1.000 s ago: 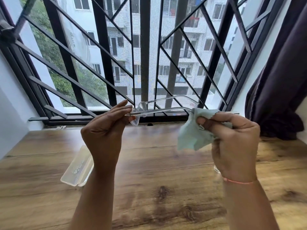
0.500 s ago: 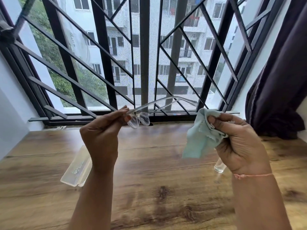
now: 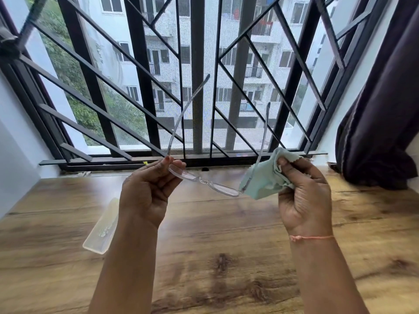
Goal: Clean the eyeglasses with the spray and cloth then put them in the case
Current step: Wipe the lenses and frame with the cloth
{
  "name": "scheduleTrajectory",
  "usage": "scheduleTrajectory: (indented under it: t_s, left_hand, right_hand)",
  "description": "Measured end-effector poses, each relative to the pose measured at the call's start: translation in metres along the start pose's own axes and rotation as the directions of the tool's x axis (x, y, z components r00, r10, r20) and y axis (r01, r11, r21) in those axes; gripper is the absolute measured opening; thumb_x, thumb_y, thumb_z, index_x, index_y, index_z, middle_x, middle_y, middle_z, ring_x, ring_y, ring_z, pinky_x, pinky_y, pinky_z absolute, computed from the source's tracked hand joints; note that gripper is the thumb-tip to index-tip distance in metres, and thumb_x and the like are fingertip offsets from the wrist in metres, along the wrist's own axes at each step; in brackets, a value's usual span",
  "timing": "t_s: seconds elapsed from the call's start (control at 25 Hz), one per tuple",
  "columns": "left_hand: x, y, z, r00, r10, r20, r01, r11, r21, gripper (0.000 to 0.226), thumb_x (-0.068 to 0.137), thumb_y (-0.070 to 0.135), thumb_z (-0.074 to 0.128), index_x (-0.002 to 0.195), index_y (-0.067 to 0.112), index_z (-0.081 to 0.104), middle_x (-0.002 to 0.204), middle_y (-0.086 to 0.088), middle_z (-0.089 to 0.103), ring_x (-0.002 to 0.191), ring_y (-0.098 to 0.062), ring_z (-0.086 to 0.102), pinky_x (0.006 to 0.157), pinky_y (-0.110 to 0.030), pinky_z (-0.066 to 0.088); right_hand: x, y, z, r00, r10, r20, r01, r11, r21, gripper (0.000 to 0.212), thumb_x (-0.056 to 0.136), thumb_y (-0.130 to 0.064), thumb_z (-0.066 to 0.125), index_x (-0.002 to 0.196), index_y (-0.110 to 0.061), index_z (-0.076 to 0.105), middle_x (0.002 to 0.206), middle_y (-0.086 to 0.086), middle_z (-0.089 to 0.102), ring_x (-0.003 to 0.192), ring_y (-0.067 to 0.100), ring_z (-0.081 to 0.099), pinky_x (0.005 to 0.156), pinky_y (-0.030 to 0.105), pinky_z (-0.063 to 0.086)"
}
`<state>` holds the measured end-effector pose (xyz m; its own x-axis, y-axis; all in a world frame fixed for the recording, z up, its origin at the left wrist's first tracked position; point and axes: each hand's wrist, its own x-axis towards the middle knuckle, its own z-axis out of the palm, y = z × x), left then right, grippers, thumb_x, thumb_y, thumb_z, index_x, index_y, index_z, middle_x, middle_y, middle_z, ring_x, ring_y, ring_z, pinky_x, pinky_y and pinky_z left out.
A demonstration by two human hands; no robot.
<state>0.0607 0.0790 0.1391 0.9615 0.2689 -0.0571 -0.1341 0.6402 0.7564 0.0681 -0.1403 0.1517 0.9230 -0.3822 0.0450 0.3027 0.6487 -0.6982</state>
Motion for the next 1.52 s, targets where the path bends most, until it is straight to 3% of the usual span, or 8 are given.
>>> scheduleTrajectory:
  t_s: [0.36,0.68,0.92,1.0,1.12,1.2,1.28,1.52]
  left_hand:
    - [-0.002,-0.007,0.009,0.994,-0.089,-0.069,0.084,0.994,-0.068,0.010,0.068,0.007,0.062,0.074,-0.001,0.063,0.059,-0.009,0.070,0.060,-0.017,0.070,0.051,-0.023,0.055]
    - [0.002,-0.004,0.002,0.977,-0.185,-0.103,0.179,0.982,-0.059,0.021,0.074,0.012,0.062,0.056,0.008,0.072,0.061,-0.007,0.071,0.062,-0.016,0.071,0.055,-0.028,0.059]
    - [0.006,-0.011,0.005,0.965,-0.180,-0.189,0.187,0.982,0.021,0.033,0.087,0.033,0.056,0.098,0.002,0.059,0.099,-0.016,0.066,0.100,-0.028,0.062,0.096,-0.041,0.048]
    - [-0.007,-0.010,0.015,0.973,-0.025,-0.230,0.063,0.985,0.160,0.024,0.081,0.026,0.065,0.098,0.010,0.061,0.112,-0.011,0.061,0.119,-0.027,0.050,0.103,-0.034,0.037]
    - [-0.027,-0.014,0.027,0.926,0.378,-0.002,-0.294,0.725,0.623,0.023,0.065,0.018,0.080,0.085,0.026,0.072,0.112,0.004,0.064,0.112,-0.002,0.054,0.099,-0.026,0.039]
    - [-0.038,-0.025,0.034,0.871,0.422,0.253,-0.428,0.395,0.813,0.017,0.061,0.021,0.083,0.070,0.032,0.073,0.110,0.012,0.064,0.110,0.016,0.044,0.108,-0.030,0.033]
    - [-0.044,-0.039,0.038,0.842,0.405,0.357,-0.459,0.189,0.868,0.014,0.062,0.021,0.083,0.072,0.027,0.075,0.115,0.006,0.066,0.127,0.002,0.037,0.113,-0.029,0.022]
    - [-0.042,-0.044,0.040,0.805,0.389,0.447,-0.485,-0.002,0.874,0.013,0.064,0.029,0.081,0.075,0.026,0.076,0.122,0.002,0.063,0.139,-0.022,0.025,0.112,-0.014,-0.005]
  right_hand:
    - [-0.009,0.015,0.003,0.986,0.115,0.123,-0.121,0.992,0.044,0.013,0.061,0.000,0.067,0.069,-0.006,0.073,0.067,0.001,0.073,0.065,0.011,0.068,0.059,0.019,0.055]
    - [-0.008,0.013,-0.005,0.878,0.286,0.383,-0.233,0.956,-0.180,0.022,0.054,0.012,0.059,0.060,-0.006,0.072,0.059,0.004,0.071,0.054,0.013,0.066,0.052,0.020,0.054]
    - [-0.014,0.025,0.001,0.850,0.405,0.338,-0.410,0.910,-0.060,0.024,0.057,0.014,0.051,0.052,-0.008,0.060,0.059,0.007,0.068,0.051,0.014,0.065,0.042,0.018,0.050]
    - [-0.013,0.031,0.001,0.865,0.419,0.275,-0.428,0.903,-0.030,0.023,0.057,0.013,0.052,0.051,-0.008,0.059,0.056,0.005,0.067,0.047,0.011,0.062,0.041,0.016,0.049]
    - [-0.010,0.038,0.000,0.879,0.418,0.228,-0.420,0.906,-0.044,0.039,0.066,0.018,0.047,0.045,-0.012,0.060,0.054,0.004,0.065,0.045,0.009,0.060,0.041,0.014,0.048]
    - [-0.009,0.040,-0.001,0.883,0.414,0.222,-0.412,0.909,-0.055,0.041,0.067,0.018,0.047,0.044,-0.012,0.062,0.054,0.004,0.066,0.046,0.010,0.062,0.042,0.016,0.049]
    - [-0.010,0.041,0.001,0.881,0.410,0.236,-0.409,0.911,-0.054,0.030,0.060,0.012,0.051,0.048,-0.012,0.064,0.054,0.006,0.066,0.047,0.012,0.063,0.043,0.017,0.050]
    - [-0.010,0.036,-0.004,0.882,0.409,0.232,-0.401,0.912,-0.085,0.016,0.055,0.007,0.059,0.066,-0.004,0.062,0.063,0.013,0.066,0.057,0.022,0.067,0.050,0.025,0.055]
